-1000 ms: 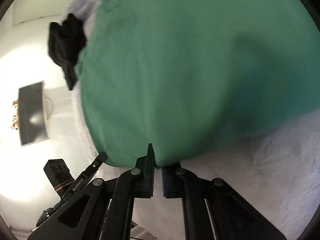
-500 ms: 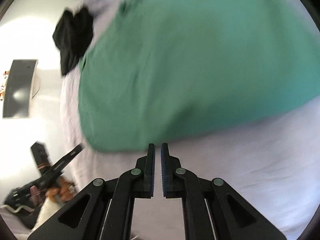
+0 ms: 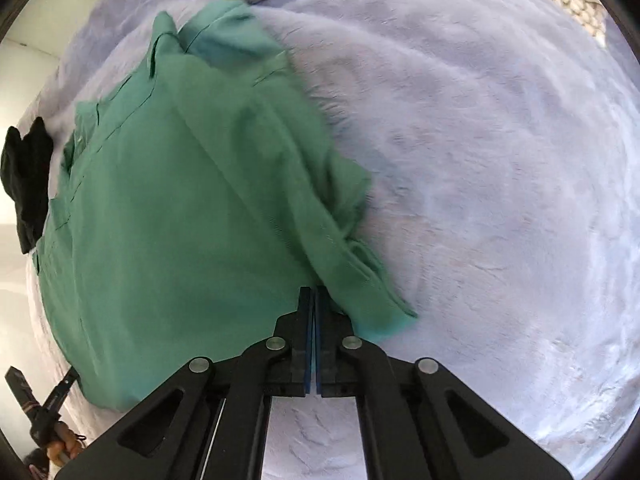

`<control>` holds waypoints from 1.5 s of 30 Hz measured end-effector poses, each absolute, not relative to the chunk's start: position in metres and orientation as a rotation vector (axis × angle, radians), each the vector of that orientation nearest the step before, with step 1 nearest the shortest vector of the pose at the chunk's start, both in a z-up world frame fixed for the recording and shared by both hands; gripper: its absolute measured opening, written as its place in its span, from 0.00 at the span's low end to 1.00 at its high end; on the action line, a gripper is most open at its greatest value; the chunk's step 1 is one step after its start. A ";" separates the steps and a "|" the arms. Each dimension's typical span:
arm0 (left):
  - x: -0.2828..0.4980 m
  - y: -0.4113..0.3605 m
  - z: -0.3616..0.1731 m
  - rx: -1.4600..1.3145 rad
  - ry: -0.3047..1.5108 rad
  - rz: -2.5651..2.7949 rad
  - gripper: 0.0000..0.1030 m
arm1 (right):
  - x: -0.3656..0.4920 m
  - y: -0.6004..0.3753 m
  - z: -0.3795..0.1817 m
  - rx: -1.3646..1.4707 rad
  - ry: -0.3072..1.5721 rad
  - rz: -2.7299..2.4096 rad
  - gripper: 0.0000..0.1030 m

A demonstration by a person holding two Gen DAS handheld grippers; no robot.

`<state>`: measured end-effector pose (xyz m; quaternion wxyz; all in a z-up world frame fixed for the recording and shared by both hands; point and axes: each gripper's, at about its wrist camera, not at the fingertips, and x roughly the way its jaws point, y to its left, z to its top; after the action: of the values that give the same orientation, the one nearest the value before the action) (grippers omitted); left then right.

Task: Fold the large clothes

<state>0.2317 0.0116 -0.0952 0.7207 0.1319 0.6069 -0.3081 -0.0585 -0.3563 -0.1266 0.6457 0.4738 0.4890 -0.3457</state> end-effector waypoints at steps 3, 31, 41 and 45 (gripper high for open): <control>0.228 0.019 -0.089 0.313 1.343 -0.660 0.04 | -0.061 -0.350 -0.118 1.031 1.151 -0.808 0.00; 0.108 0.097 -0.048 0.396 1.447 -0.561 0.04 | -0.010 -0.164 -0.064 1.102 1.258 -0.428 0.56; 0.090 0.104 -0.046 0.408 1.419 -0.541 0.99 | 0.010 -0.138 -0.055 1.049 1.267 -0.389 0.60; 0.091 0.104 -0.044 0.403 1.410 -0.564 0.99 | 0.014 -0.132 -0.055 1.031 1.280 -0.380 0.61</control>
<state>0.0909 0.1038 -0.0443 0.7070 0.1812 0.6347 -0.2539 0.0136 -0.1319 -0.0551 0.6647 0.4565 0.5669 -0.1684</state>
